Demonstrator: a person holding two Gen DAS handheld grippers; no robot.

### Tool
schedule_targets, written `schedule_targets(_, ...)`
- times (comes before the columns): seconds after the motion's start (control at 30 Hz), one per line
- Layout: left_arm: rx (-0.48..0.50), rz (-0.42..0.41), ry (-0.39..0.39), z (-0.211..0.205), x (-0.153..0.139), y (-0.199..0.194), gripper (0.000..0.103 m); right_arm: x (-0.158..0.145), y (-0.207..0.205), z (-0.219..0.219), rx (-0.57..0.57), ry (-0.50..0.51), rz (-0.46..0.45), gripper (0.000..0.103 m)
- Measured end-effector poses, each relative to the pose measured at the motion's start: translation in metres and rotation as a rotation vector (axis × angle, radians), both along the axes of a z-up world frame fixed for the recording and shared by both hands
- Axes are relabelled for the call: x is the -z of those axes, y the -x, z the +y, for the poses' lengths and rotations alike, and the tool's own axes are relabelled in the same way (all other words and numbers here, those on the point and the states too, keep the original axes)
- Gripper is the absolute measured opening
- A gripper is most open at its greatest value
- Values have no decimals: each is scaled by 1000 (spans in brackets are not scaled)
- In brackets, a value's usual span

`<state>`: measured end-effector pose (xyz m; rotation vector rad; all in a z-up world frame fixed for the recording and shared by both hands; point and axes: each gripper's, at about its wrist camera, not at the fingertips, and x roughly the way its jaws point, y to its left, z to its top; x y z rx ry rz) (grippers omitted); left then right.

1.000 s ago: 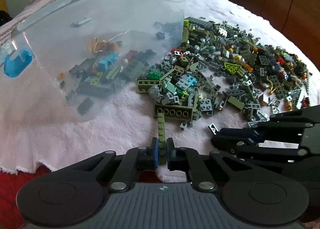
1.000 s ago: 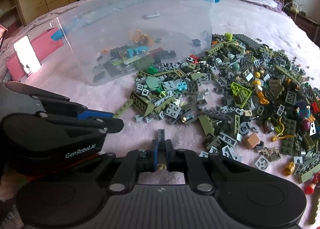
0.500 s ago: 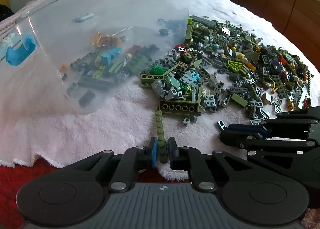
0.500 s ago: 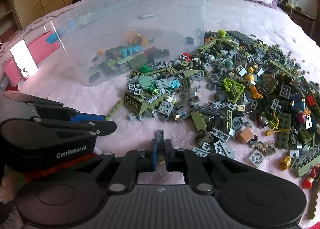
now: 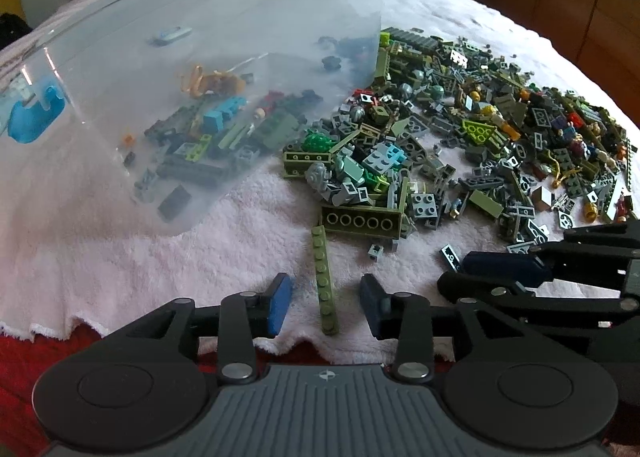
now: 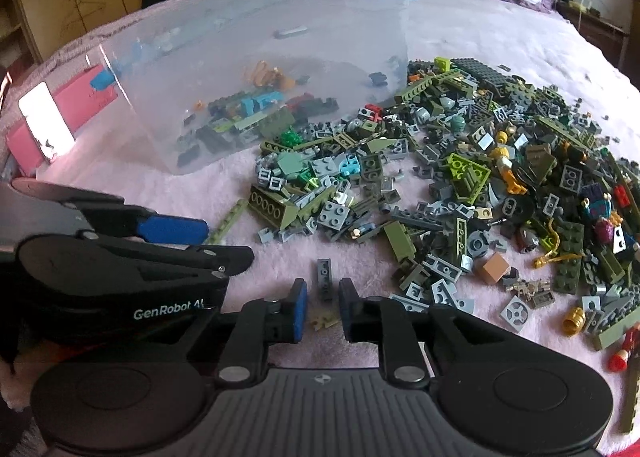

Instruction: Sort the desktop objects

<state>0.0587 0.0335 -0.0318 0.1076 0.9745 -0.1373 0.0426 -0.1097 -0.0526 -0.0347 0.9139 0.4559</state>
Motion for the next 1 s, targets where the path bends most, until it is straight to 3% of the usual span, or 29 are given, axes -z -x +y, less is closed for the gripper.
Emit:
schedule_targets(0.13, 26, 1, -9, -3, 0, 0, 36, 2, 1, 7, -22, 31, -25, 16)
schedule_targets(0.27, 53, 2, -18, -6, -1, 0, 15, 3, 3, 10, -25, 48, -47, 10)
schedule_targets(0.33, 64, 2, -22, -7, -1, 0, 10, 2, 3, 8, -13, 35, -42, 8)
schedule_targets(0.63, 47, -22, -10, -5, -19, 7, 9, -10, 7, -8, 36, -43, -35, 8)
schedule_targets(1.0, 45, -66, 61, -10, -55, 13, 9, -32, 15, -24, 73, -100, -55, 8)
